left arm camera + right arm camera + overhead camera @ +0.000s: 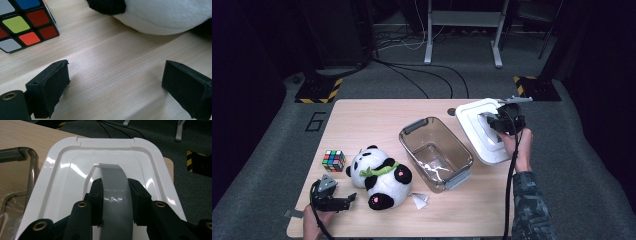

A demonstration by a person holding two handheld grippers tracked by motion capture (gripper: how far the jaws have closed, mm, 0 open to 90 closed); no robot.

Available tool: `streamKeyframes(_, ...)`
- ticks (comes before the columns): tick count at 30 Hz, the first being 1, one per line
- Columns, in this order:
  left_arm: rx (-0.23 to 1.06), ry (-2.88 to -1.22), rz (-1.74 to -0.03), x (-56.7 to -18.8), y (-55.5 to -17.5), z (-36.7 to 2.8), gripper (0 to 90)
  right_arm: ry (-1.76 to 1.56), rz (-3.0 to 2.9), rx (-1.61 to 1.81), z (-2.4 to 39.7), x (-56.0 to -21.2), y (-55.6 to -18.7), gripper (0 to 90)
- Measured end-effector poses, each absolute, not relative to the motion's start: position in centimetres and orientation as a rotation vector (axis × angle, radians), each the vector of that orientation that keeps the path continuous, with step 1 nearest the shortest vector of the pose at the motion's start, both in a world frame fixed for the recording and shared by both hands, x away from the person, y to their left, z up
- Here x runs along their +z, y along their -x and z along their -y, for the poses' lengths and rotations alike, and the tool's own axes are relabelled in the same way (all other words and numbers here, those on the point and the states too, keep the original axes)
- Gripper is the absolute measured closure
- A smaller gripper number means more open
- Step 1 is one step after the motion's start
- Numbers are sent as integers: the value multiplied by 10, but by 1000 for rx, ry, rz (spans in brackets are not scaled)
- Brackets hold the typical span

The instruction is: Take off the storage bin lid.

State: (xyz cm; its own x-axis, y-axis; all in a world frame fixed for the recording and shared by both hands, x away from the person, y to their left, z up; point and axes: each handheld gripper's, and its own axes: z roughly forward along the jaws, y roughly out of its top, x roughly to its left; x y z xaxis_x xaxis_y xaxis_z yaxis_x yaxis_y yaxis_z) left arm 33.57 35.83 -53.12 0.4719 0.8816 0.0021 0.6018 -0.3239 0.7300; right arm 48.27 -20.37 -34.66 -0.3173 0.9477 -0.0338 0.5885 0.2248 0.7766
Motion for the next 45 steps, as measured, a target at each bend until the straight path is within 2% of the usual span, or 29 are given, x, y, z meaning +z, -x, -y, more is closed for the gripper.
streamKeyframes(16, 534, -2048, -1226, -531, -336, -358, 72, -1501, -1958, 864, 223, -387, -496, 666)
streamKeyframes(45, 528, -2055, -1226, -531, -336, -359, 73, -1669, -1861, 804, 228, -452, -510, 664)
